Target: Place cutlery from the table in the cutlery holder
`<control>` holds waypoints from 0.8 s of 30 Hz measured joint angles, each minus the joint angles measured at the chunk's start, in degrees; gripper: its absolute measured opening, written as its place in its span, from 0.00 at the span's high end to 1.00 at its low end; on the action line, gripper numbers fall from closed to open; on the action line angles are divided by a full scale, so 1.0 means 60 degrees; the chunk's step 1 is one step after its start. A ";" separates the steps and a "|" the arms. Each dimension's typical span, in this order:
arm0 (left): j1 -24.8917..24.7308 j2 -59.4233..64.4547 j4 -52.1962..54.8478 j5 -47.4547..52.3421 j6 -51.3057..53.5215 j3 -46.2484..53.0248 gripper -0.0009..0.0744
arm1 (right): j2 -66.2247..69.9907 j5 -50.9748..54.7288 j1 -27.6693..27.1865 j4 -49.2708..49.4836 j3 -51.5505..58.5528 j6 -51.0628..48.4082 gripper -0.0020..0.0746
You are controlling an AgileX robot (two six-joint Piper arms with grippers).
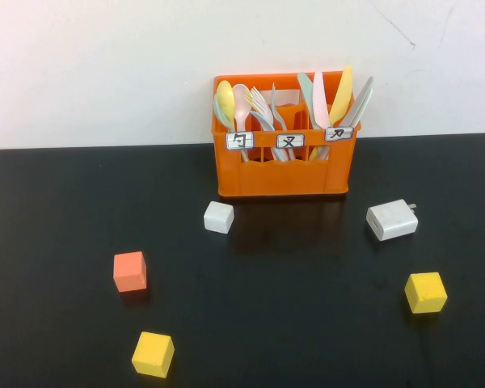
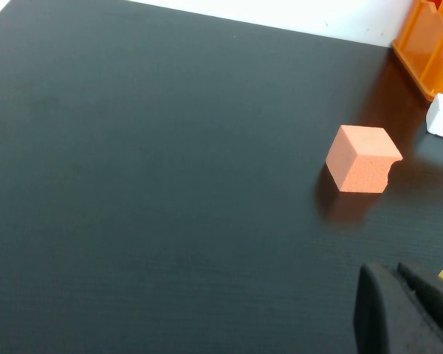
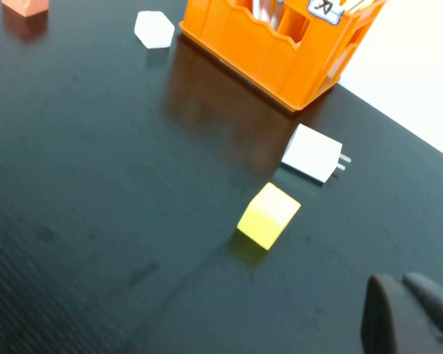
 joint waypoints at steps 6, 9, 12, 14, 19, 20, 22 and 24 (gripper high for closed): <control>0.0000 0.0000 -0.0016 0.0000 0.0000 0.0000 0.99 | -0.0045 0.0000 0.0000 0.0000 0.0000 0.0000 0.98; 0.0000 0.0000 -0.0037 0.0000 0.0000 0.0000 0.99 | -0.0085 -0.0074 -0.0513 0.0277 0.0000 0.0000 0.98; 0.0000 0.0000 -0.0036 0.0000 0.0000 0.0000 0.99 | -0.0085 -0.0074 -0.1541 0.0702 0.0000 -0.0018 0.98; 0.0000 0.0000 -0.0036 0.0000 0.0000 0.0000 0.99 | -0.0085 -0.0074 -0.2366 0.0844 0.0000 -0.0018 0.98; 0.0000 0.0000 -0.0036 0.0000 0.0000 0.0000 0.99 | -0.0101 -0.0074 -0.4366 0.0860 0.0000 -0.0018 0.98; 0.0000 0.0000 -0.0036 0.0000 0.0000 0.0000 0.99 | -0.0101 -0.0097 -0.4737 0.0860 0.0000 -0.0018 0.98; 0.0000 0.0000 -0.0036 0.0000 0.0022 0.0000 0.99 | -0.0101 -0.0296 -0.5314 0.0860 0.0128 -0.0018 0.98; 0.0000 0.0000 -0.0036 0.0000 0.0039 0.0000 0.99 | -0.0101 -0.0601 -0.5812 0.0860 0.0354 -0.0018 0.98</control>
